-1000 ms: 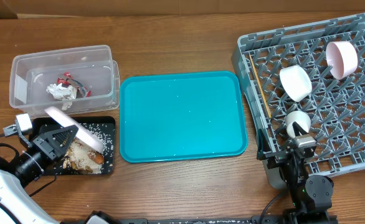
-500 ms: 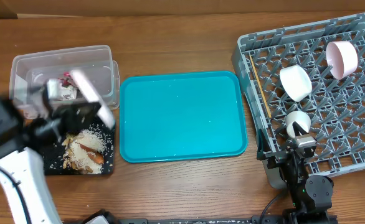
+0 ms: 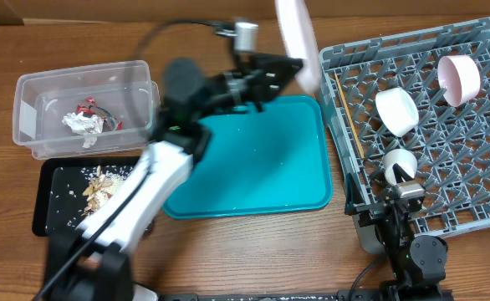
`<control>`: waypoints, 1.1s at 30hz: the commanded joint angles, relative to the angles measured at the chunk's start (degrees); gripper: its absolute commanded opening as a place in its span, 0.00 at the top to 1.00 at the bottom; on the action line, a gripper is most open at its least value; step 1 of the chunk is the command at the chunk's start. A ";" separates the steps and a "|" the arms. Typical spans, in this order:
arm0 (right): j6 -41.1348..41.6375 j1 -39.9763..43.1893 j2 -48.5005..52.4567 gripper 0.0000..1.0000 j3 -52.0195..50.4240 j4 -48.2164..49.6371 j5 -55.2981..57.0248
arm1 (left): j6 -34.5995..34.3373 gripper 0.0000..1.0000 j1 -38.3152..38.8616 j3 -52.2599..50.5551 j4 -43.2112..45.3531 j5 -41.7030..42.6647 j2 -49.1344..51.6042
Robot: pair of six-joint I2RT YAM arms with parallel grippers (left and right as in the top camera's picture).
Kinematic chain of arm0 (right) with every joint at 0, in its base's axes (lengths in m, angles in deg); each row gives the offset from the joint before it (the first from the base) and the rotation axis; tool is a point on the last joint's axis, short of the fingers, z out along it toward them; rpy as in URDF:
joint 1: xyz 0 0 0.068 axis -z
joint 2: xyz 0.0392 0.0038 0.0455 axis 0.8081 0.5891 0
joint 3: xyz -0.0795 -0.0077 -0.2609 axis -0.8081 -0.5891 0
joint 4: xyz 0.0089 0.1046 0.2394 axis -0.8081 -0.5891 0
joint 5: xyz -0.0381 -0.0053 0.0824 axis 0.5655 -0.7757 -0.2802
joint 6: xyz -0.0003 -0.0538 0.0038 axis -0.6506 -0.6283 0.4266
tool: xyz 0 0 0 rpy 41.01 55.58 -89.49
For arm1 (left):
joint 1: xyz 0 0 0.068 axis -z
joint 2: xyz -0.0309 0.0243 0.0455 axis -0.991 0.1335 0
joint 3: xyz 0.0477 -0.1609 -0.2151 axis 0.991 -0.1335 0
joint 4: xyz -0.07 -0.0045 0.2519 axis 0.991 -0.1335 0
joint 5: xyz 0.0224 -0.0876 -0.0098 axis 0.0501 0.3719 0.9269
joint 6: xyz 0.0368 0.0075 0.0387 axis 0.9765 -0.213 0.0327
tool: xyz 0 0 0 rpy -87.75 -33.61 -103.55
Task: Sort waste into correct bins and load items into the dishwasher
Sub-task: 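Carry the plate to the dish rack and stand it upright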
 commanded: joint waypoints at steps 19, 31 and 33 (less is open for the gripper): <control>0.20 0.37 -0.55 0.00 -0.59 0.26 -0.37 | -9.03 0.96 10.97 16.65 -8.37 -8.46 24.00; 0.17 0.37 -0.55 0.00 -0.57 0.26 -0.35 | 1.64 0.00 5.38 17.90 -29.53 -12.13 20.52; 0.20 0.37 -0.55 0.00 -0.57 0.26 -0.35 | 6.14 0.00 2.91 18.56 -36.79 -12.48 17.33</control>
